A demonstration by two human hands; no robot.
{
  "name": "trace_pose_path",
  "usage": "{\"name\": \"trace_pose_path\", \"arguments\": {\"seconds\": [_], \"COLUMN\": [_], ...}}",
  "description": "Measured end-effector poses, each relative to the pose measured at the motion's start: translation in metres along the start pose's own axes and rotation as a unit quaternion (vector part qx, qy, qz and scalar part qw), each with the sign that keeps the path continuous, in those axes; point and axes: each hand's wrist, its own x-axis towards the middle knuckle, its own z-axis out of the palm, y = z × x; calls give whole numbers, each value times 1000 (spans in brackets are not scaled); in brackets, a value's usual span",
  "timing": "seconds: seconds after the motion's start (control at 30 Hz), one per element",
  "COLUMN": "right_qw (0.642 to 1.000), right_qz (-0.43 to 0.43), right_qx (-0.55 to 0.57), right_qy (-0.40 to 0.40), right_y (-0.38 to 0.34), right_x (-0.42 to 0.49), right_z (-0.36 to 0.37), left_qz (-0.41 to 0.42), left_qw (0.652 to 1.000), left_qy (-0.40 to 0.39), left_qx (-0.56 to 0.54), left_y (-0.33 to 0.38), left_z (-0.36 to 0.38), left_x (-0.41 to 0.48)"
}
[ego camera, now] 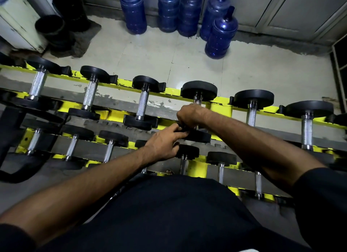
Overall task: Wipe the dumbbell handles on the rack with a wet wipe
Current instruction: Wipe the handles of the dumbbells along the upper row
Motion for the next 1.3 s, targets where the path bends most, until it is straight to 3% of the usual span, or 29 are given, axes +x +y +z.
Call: {"name": "trace_pose_path", "arguments": {"seconds": [0.07,0.17,0.23,0.33,0.4,0.47,0.57,0.6,0.63,0.67,0.7,0.77,0.83,0.9,0.97,1.0,1.03,1.1,1.17,1.23,1.3], "right_qw": [999,975,943,874,795,679,488,440,419,428,459,545,574,535,463,447,456,540,672,782,860], "right_qz": [14,76,111,175,249,314,336,330,319,303,284,252,246,268,285,291,295,287,247,177,86], "right_qx": [41,133,214,369,486,608,757,793,817,828,828,797,781,799,831,835,828,777,680,565,446], "right_qy": [26,159,231,262,263,267,275,262,236,197,150,55,22,58,114,133,142,146,158,195,231], "right_y": [6,23,26,13,13,21,29,29,28,28,28,32,36,39,39,39,38,36,34,34,34], "right_x": [-2,-10,-23,-41,-38,-27,-14,-14,-15,-18,-21,-23,-23,-21,-21,-21,-22,-30,-41,-47,-47], "right_z": [0,20,45,76,85,88,82,79,78,80,84,97,101,96,92,91,92,96,97,94,83], "left_qz": [0,-1,1,0,-3,-6,-10,-11,-11,-11,-11,-12,-12,-11,-11,-13,-14,-13,-12,-13,-11], "left_qw": [1000,1000,1000,1000,1000,1000,1000,1000,1000,1000,1000,1000,1000,1000,1000,1000,1000,1000,1000,1000,1000], "left_qy": [-1,-2,1,9,10,10,10,10,10,10,10,11,11,11,12,14,15,14,13,16,16], "left_qx": [4,2,-4,-7,-9,-10,-12,-12,-12,-11,-11,-12,-13,-14,-14,-16,-15,-9,-9,-10,-13], "left_y": [-1,-3,-2,-1,-1,-1,0,1,1,1,1,0,0,0,-1,-1,-1,-1,-1,-1,-2], "left_z": [0,1,0,-2,-2,-3,-4,-3,-3,-3,-2,-2,-2,-2,-2,-1,-1,0,-1,0,1], "left_x": [0,0,0,2,3,3,3,3,2,2,2,2,3,3,3,3,3,4,4,3,2]}}
